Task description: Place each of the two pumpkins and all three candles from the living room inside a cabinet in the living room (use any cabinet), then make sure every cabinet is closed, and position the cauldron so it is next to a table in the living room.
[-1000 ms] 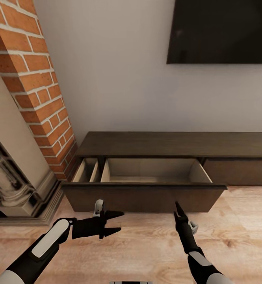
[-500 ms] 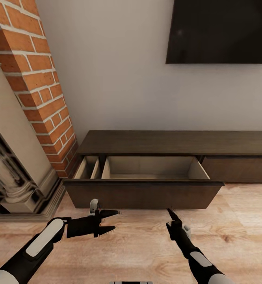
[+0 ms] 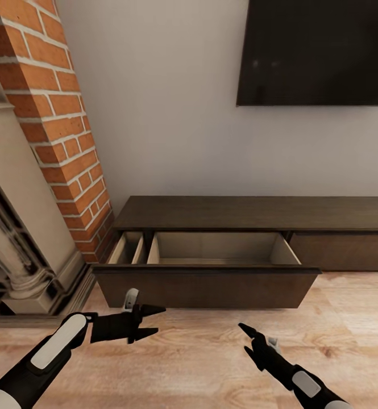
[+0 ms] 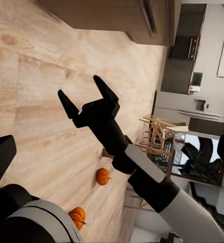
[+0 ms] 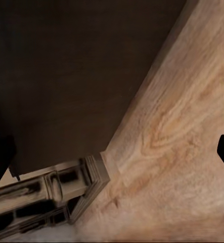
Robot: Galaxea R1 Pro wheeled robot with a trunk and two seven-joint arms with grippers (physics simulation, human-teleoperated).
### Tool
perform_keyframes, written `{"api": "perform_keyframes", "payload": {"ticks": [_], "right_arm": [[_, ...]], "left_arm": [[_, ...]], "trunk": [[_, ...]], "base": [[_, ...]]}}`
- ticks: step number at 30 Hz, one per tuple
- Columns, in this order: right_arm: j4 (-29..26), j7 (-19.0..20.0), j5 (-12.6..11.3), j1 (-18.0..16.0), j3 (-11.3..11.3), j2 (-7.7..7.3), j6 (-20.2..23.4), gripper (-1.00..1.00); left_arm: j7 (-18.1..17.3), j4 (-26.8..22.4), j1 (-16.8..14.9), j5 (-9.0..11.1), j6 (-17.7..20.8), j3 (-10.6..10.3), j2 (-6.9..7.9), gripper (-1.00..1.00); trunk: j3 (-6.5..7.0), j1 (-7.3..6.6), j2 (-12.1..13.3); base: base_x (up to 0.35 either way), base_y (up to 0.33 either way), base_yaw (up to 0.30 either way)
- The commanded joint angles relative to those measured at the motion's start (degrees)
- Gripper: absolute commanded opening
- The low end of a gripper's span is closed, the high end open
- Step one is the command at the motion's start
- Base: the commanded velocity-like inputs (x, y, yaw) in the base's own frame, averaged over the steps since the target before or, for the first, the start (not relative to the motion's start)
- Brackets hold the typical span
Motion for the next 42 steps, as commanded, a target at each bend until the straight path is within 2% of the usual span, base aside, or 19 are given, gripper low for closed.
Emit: {"api": "perform_keyframes", "payload": {"ticks": [1, 3, 4, 9, 13, 18, 20, 21, 22, 25, 27, 31, 32, 34, 36, 38, 40, 41, 42], "right_arm": [[0.10, 0.03, 0.41, -0.02, -0.23, -0.02, 0.62, 1.00], [0.19, -0.02, 0.92, -0.02, -0.23, -0.07, 0.70, 1.00], [0.29, -0.02, 1.77, -0.02, -0.22, -0.11, 0.60, 1.00], [0.43, -0.23, 3.67, -0.02, -0.24, -0.17, 0.23, 1.00], [0.46, -0.41, 4.31, 0.12, -0.18, -0.16, -1.37, 1.00], [0.40, -0.37, 5.76, 1.29, 0.04, -0.08, -7.00, 1.00], [0.39, -0.36, 7.39, 1.36, 0.11, -0.07, -7.46, 1.00], [0.39, -0.32, 10.00, 1.42, 0.16, -0.04, -7.82, 1.00], [0.39, -0.33, 10.58, 1.43, 0.17, -0.03, -7.90, 1.00], [0.36, -0.38, 12.85, 1.46, 0.19, 0.01, -8.19, 1.00], [0.32, -0.43, 13.45, 1.47, 0.19, 0.05, -8.25, 1.00], [0.15, -0.53, 14.13, 1.47, 0.35, 0.18, -8.30, 1.00], [0.10, -0.54, 14.41, 1.47, 0.53, 0.16, -8.31, 1.00], [-0.24, -0.56, 15.99, 1.47, 1.58, 0.09, -8.38, 1.00], [-0.45, -0.71, 17.68, 1.46, 2.31, 0.09, -8.42, 1.00], [-0.65, -2.82, 19.82, 1.47, 2.94, 0.22, -8.41, 1.00], [-0.77, -6.00, 20.97, 1.47, 3.24, 0.30, -8.41, 1.00], [-1.31, -11.06, 22.53, 1.44, 4.06, 0.37, -8.39, 1.00], [-1.57, -12.96, 23.08, 1.45, 4.40, 0.38, -8.39, 1.00]], "left_arm": [[1.44, 0.03, -0.05, -0.26, -0.01, -0.12, -0.08, 1.00], [3.29, 0.03, -0.05, -0.14, -0.01, -0.13, -0.19, 1.00], [5.70, 0.03, -0.02, -0.04, -0.03, -0.13, -0.34, 1.00], [9.85, 0.31, 0.00, -0.26, -0.10, -0.20, -0.57, 1.00], [13.45, 0.62, 0.00, -0.52, -0.23, -0.32, -0.63, 1.00], [24.36, 1.04, 0.00, -0.86, -0.64, -0.49, -1.95, 1.00], [27.36, 1.38, 0.00, -0.96, -0.80, -0.42, -2.48, 1.00], [30.54, 2.62, 0.00, -1.64, -1.90, -0.58, -2.88, 1.00], [31.15, 3.05, 0.00, -2.02, -2.47, -0.63, -2.95, 1.00], [33.12, 5.73, 0.00, -6.29, -6.80, -0.76, -3.42, 1.00], [33.54, 7.84, 0.00, -9.45, -8.38, -0.80, -4.36, 1.00], [33.81, 12.37, -0.04, -17.86, -10.94, -0.72, -7.51, 1.00], [33.83, 12.71, -0.05, -19.07, -11.72, -0.69, -7.95, 1.00], [33.93, 13.58, -0.06, -22.96, -14.66, -0.55, -9.34, 1.00], [33.97, 13.96, -0.07, -25.24, -16.65, -0.44, -10.21, 1.00], [34.00, 15.20, -0.08, -27.16, -18.45, -0.48, -11.20, 1.00], [34.00, 16.40, -0.07, -27.69, -18.95, -0.56, -11.59, 1.00], [34.01, 17.58, -0.08, -28.00, -19.42, -0.61, -11.89, 1.00], [34.01, 17.85, -0.08, -28.09, -19.67, -0.62, -11.98, 1.00]], "trunk": [[0.18, -0.04, 0.00], [0.62, -0.09, 0.02], [0.85, -0.11, 0.04], [1.95, -0.24, 0.10], [2.67, -1.12, 1.71], [3.57, -2.22, 3.71], [3.93, -2.66, 4.52], [4.11, -2.88, 4.92], [4.29, -3.10, 5.32], [4.83, -3.76, 6.52], [5.18, -4.19, 7.32], [5.90, -5.07, 8.93], [6.08, -5.29, 9.33], [6.44, -5.73, 10.13], [6.80, -6.17, 10.93], [7.16, -6.61, 11.74], [7.52, -7.05, 12.54], [7.70, -7.27, 12.94], [7.88, -7.49, 13.34]], "base": [[0.000, 0.000, 0.000], [0.000, 0.000, 0.000], [0.000, 0.000, 0.000], [0.000, 0.000, 0.000], [0.000, 0.000, 0.000], [0.000, 0.000, 0.000], [0.000, 0.000, 0.000], [0.000, 0.000, 0.000], [0.000, 0.000, 0.000], [0.000, 0.000, 0.000], [0.000, 0.000, 0.000], [0.000, 0.000, 0.000], [0.000, 0.000, 0.000], [0.000, 0.000, 0.000], [0.000, 0.000, 0.000], [0.000, 0.000, 0.000], [0.000, 0.000, 0.000], [0.000, 0.000, 0.000], [0.000, 0.000, 0.000]]}}
